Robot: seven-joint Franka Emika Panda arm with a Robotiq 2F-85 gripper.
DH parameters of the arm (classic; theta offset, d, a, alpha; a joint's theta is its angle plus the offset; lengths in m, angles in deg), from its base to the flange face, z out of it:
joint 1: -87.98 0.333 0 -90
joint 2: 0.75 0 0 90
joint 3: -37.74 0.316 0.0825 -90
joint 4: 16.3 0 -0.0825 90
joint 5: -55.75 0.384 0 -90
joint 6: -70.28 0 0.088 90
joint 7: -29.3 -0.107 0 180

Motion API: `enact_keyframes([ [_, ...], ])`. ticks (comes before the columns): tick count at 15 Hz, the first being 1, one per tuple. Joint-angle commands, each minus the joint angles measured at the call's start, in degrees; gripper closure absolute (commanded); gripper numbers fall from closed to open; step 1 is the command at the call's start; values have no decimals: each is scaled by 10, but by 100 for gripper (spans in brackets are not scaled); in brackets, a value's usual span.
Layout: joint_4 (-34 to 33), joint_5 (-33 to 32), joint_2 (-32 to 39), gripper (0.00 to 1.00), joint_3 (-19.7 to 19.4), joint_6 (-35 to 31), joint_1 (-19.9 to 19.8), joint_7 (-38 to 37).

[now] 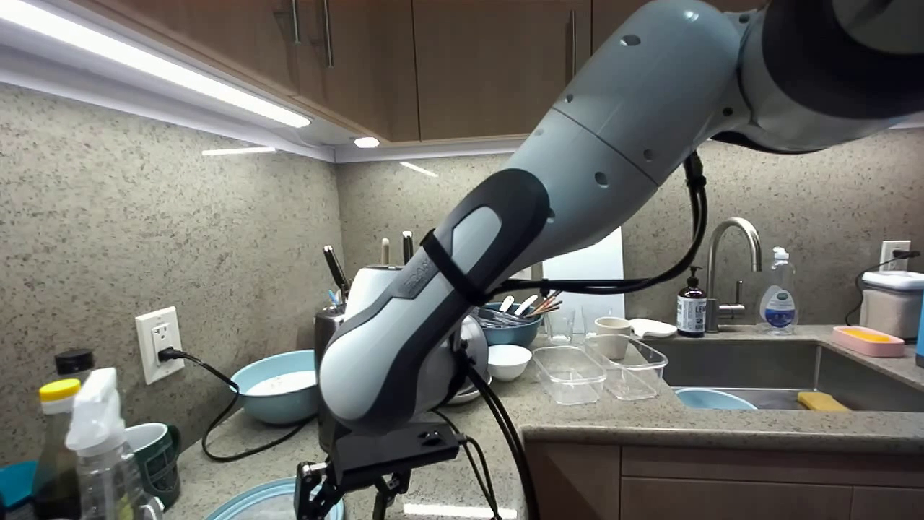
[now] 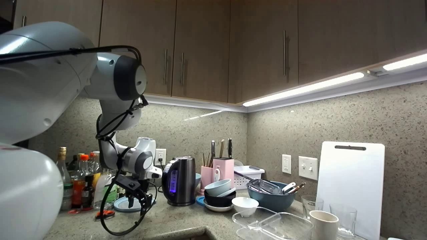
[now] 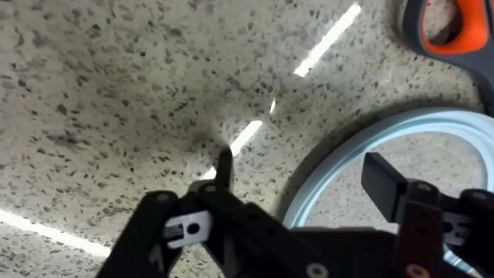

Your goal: Pick up the lid on the left and put it inside the sink

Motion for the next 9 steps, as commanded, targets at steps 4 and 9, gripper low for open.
enact_keyframes([
  [4, -6, -3, -4, 66, -1, -4, -6, -44],
  [9, 4, 18, -17, 93, 12, -18, -23, -42],
])
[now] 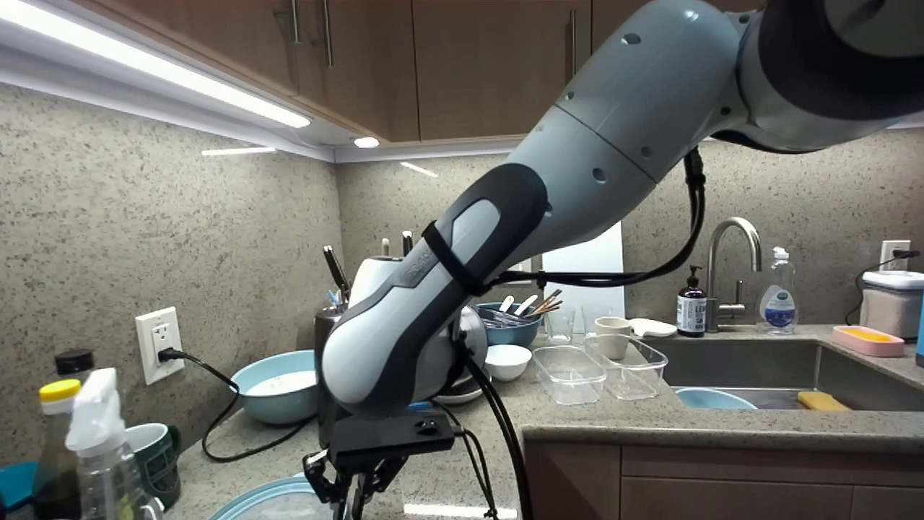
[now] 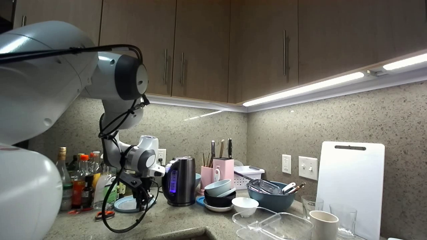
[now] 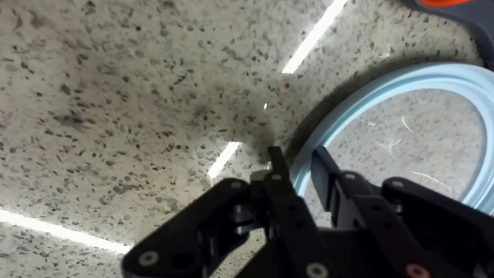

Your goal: Pick up the lid on the left and put it inside the sink

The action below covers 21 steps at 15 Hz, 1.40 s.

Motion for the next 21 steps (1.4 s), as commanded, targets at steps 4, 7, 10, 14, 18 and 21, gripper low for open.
enact_keyframes([
  [4, 22, 25, -28, 96, 16, -31, -19, -18],
  [7, 46, 19, -62, 94, 16, -38, -8, -27],
  [10, 45, 18, -74, 68, 21, -24, -6, -32],
  [14, 9, 12, -42, 45, 25, -22, -12, -15],
  [18, 2, 10, -24, 19, 20, -17, -13, -18],
  [21, -7, 10, -5, 2, 14, -9, -14, -22],
])
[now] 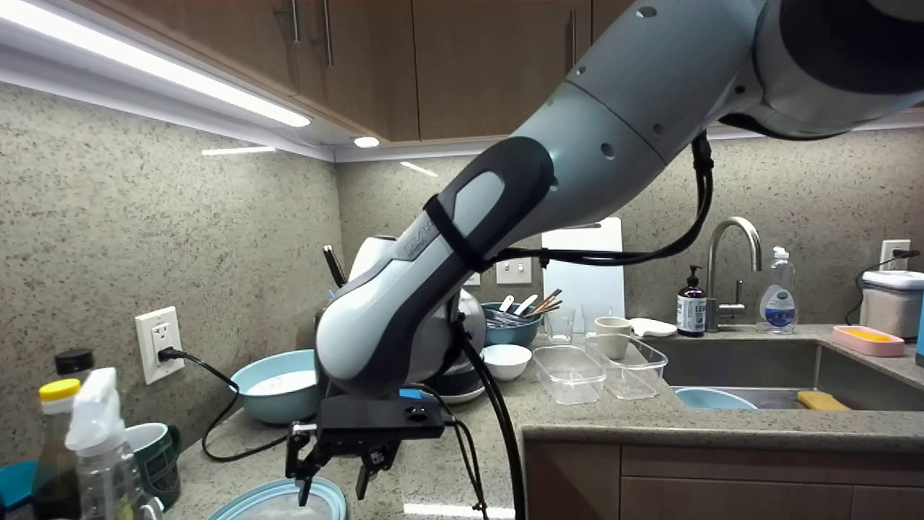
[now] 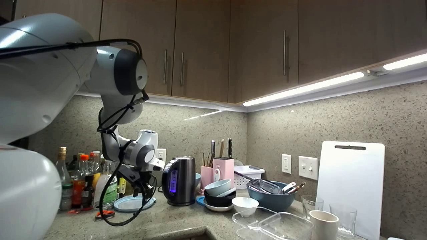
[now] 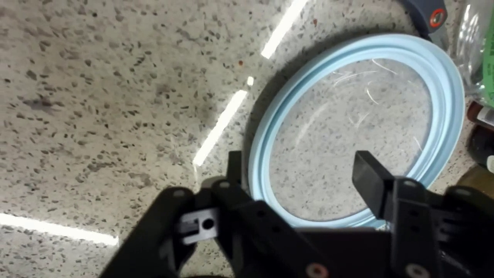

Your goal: Pick up the lid on the left and put it inside the sink

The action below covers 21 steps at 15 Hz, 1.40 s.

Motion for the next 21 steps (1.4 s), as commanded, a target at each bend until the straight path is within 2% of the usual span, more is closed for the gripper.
enact_keyframes([
  [1, -17, -6, 22, 1, -5, 16, -4, -9],
  [4, -27, -8, 36, 2, -13, 22, -2, -14],
  [5, -30, -7, 40, 17, -15, 23, -2, -14],
  [6, -33, -7, 43, 27, -16, 25, -3, -15],
  [16, -38, 6, 37, 93, -12, 37, -17, -12],
  [18, -40, 6, 37, 100, -11, 39, -17, -12],
  [21, -41, 9, 37, 100, -8, 38, -18, -13],
])
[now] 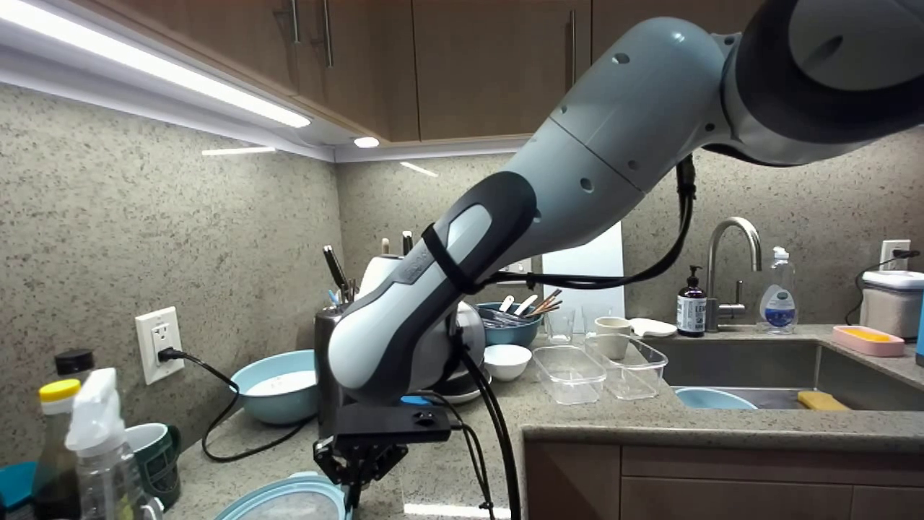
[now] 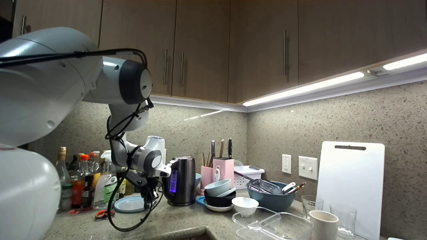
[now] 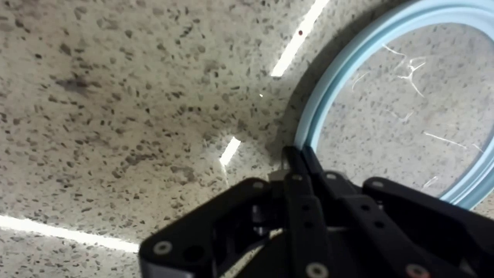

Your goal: Pick up the lid on the left and put it inside the sink

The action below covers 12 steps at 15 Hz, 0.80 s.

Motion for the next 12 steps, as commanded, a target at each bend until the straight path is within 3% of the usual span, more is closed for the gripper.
enact_keyframes([
  [1, -1, 7, -6, 99, 11, 11, -8, -12],
  [4, 9, 0, -23, 99, 9, -1, 4, -19],
  [7, 47, -17, -80, 99, 4, -28, 28, -26],
  [12, 113, -42, -184, 99, -5, -14, 55, -78],
])
